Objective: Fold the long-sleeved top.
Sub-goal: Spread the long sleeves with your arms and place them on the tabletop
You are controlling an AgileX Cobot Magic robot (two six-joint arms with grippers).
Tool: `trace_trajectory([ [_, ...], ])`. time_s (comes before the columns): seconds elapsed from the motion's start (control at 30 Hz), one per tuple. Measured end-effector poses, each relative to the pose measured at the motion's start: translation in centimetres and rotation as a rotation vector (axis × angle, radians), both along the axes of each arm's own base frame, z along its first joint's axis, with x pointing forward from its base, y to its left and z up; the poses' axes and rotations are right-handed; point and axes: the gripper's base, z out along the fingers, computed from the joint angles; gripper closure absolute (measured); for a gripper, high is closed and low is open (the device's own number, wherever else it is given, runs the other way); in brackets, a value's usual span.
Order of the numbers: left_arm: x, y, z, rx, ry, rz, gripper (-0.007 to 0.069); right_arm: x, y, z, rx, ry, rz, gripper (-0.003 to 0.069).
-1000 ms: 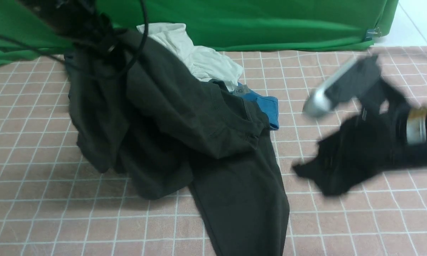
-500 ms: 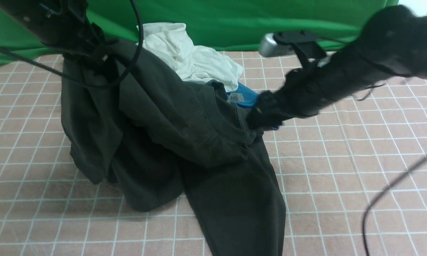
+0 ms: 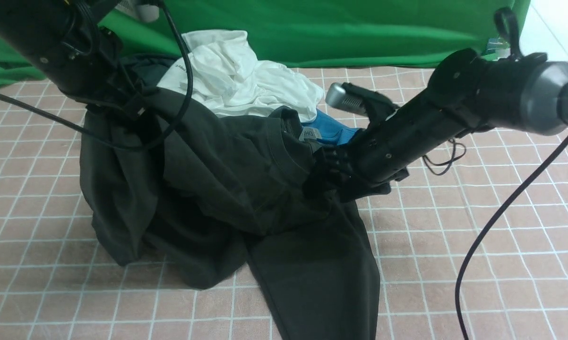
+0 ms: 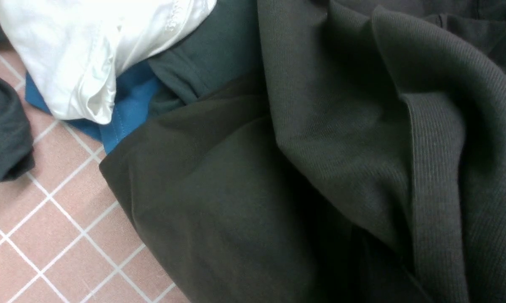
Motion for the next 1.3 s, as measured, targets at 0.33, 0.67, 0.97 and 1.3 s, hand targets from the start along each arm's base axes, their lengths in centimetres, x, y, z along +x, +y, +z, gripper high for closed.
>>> trace_trajectory([
  [0.33, 0.0, 0.0, 0.0, -0.003, 0.000, 0.000, 0.0578, 0.8, 0.1, -0.9, -0.054, -0.089, -0.019, 0.0069],
  [0.67, 0.0, -0.1, 0.0, -0.014, 0.000, -0.005, 0.0578, 1.3, 0.2, -2.7, -0.055, -0.065, -0.058, 0.0076],
  [0.97, 0.0, -0.4, 0.1, -0.051, 0.002, -0.010, 0.0580, 1.3, 0.7, -2.7, -0.003, -0.044, -0.059, 0.0247],
  [1.3, 0.0, -0.5, 0.1, -0.045, -0.005, -0.033, 0.0580, 0.8, 1.3, -2.2, -0.039, -0.162, 0.117, 0.0559],
])
